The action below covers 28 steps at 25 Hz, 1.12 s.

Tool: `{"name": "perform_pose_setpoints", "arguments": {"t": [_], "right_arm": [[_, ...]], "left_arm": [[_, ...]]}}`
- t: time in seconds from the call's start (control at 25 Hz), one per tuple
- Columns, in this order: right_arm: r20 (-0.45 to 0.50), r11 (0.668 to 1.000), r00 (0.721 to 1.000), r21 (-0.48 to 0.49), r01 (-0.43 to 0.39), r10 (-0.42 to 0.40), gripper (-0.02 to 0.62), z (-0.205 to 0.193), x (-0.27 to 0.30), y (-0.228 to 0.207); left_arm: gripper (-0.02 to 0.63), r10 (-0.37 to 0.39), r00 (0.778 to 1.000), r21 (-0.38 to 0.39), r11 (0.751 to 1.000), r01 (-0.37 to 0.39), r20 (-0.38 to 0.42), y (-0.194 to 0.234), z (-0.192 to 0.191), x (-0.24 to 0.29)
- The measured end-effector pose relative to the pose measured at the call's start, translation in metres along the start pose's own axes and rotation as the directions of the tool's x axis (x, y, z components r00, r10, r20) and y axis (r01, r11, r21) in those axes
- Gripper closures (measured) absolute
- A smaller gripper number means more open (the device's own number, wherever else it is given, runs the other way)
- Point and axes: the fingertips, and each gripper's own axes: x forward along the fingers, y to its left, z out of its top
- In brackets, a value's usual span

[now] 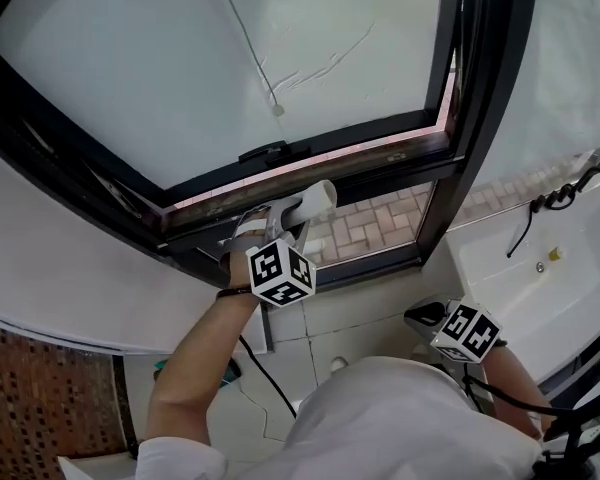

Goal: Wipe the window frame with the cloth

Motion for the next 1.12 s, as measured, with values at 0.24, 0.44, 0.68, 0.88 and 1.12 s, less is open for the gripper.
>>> {"name": "perform_pose_setpoints", "arguments": {"t": [0.24,0.44,0.68,0.88,1.12], "right_arm": [[0.013,0.999,0.999,0.031,0.029,-0.029,0.592,-0.025,-0.031,-0.033],[0.025,0.997,0.998,0.059,0.054,-0.056,0.592,-0.049,-0.065,-0.059],[0.015,0.989,0.994,0.103,0.109,-0.111,0.591,-0.095,-0.106,-0.092],[0.004,0.981,0.993,0.152,0.118,-0.12,0.591,-0.133,-0.125,-0.106],[0.02,0.978,0.994,0.184,0.1,-0.106,0.591,-0.154,-0.133,-0.119]], "left_arm": [[0.502,-0.007,0.998,0.06,0.998,0.003,0.065,-0.005,0.107,0.055],[0.502,-0.013,0.998,0.105,0.994,0.006,0.065,-0.012,0.175,0.109],[0.502,-0.01,1.0,0.133,0.991,0.011,-0.011,-0.022,0.211,0.17],[0.502,-0.018,0.996,0.17,0.985,0.033,-0.089,-0.034,0.221,0.203],[0.502,-0.04,0.986,0.209,0.975,0.073,-0.16,-0.055,0.225,0.216]]}}
